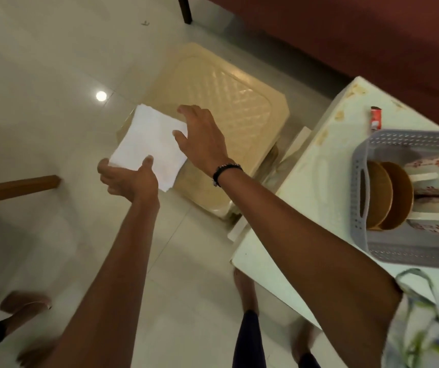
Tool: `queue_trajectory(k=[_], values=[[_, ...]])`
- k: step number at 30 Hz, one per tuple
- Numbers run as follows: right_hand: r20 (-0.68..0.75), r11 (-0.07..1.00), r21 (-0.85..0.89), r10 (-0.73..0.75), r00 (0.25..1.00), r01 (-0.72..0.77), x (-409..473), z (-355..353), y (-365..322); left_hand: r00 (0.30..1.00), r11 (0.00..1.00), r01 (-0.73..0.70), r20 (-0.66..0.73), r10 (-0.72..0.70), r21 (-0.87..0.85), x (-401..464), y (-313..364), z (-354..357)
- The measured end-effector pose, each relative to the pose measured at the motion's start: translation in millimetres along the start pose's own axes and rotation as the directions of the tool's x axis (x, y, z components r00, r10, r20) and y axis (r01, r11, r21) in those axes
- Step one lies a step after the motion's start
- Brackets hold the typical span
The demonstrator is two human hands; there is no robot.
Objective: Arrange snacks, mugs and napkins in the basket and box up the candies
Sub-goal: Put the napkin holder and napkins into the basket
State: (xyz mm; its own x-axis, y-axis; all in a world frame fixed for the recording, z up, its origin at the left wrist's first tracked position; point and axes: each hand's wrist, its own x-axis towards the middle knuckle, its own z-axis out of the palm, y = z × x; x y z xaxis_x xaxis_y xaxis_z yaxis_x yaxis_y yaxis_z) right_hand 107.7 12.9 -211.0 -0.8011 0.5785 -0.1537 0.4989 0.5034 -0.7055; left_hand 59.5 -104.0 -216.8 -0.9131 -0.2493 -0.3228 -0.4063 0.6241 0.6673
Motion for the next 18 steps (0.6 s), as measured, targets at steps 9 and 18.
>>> queue_trajectory(k=[9, 18], values=[[0.060, 0.960, 0.170, 0.217, 0.974, -0.224, 5.0, 28.5, 15.7, 0.938, 0.924, 0.287, 0.269, -0.217, -0.254, 6.1, -14.9, 6.0], [0.188, 0.658, 0.633, 0.383, 0.905, -0.409, -55.0, -6.2, 45.5, 0.854, 0.937, 0.181, 0.521, 0.001, -0.299, -42.8, 10.0, -0.7]])
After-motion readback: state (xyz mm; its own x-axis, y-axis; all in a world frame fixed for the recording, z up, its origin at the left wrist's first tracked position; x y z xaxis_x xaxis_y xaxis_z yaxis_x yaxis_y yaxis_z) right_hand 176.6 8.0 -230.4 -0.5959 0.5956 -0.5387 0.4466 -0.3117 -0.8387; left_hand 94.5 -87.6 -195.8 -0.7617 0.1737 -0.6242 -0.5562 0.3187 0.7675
